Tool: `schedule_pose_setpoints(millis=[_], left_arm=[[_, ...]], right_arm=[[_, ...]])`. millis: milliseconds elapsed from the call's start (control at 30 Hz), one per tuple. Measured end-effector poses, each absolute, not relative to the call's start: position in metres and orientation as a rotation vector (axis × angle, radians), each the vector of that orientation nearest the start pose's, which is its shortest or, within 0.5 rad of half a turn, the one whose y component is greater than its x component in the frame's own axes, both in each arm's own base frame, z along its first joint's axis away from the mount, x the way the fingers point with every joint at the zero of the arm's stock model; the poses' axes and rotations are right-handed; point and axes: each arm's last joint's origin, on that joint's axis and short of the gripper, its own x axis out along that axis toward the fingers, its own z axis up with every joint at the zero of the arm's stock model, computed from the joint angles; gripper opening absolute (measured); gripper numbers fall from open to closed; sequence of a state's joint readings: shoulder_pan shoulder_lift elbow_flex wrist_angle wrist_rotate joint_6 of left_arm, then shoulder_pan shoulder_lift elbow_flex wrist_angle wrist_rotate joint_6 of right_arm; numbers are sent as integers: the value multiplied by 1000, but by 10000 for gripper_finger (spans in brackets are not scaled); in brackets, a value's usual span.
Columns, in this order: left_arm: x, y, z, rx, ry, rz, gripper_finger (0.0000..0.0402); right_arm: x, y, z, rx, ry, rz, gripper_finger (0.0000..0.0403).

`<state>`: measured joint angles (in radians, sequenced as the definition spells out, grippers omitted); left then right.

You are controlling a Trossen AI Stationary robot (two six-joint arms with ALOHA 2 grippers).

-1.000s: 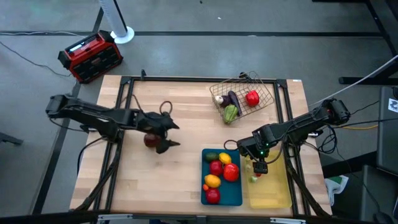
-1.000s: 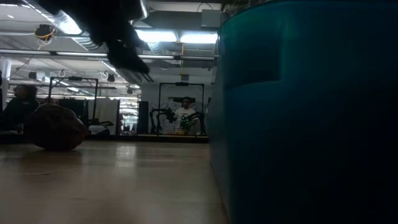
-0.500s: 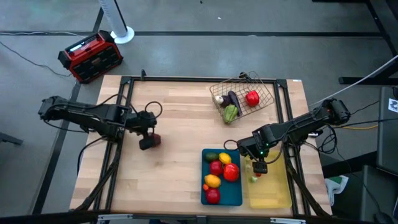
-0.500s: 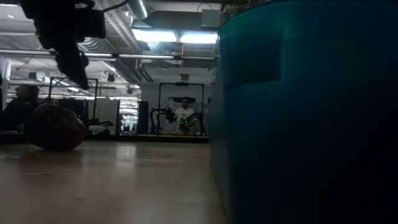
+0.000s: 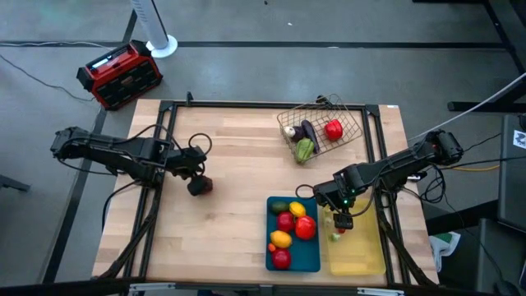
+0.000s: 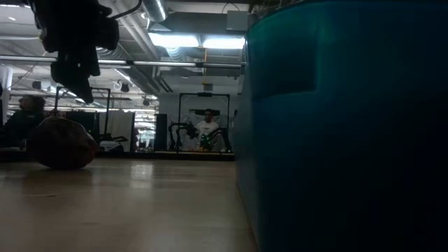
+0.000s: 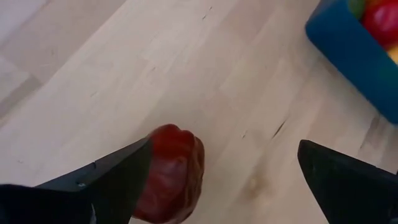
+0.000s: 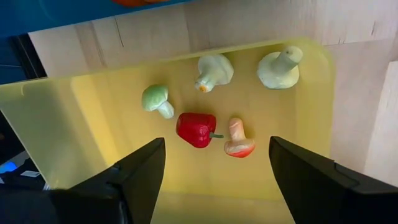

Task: Sort produce into baskets
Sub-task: Put the red apple into the blue bin

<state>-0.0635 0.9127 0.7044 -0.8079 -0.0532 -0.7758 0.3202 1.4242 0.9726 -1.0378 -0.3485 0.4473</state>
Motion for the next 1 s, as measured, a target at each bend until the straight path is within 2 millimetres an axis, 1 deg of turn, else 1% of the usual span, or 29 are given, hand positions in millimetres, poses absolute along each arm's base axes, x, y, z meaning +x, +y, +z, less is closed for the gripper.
schedule_pose_setpoints(millis=[133, 367, 633, 800, 1000], left_arm=[[160, -9, 235, -628, 977, 378, 396], [147, -8, 210, -539, 1127, 393, 396], [143, -8, 193, -519, 1179, 405, 396], [147, -8, 187, -511, 1215, 417, 396], [161, -9, 176, -482, 1246, 410, 396]], right_arm=[[221, 84, 217, 367, 1607, 191, 285], [221, 84, 217, 368, 1607, 191, 285], [221, 84, 217, 368, 1607, 191, 285], [221, 84, 217, 368, 1606, 192, 285], [221, 84, 217, 368, 1602, 194, 285]])
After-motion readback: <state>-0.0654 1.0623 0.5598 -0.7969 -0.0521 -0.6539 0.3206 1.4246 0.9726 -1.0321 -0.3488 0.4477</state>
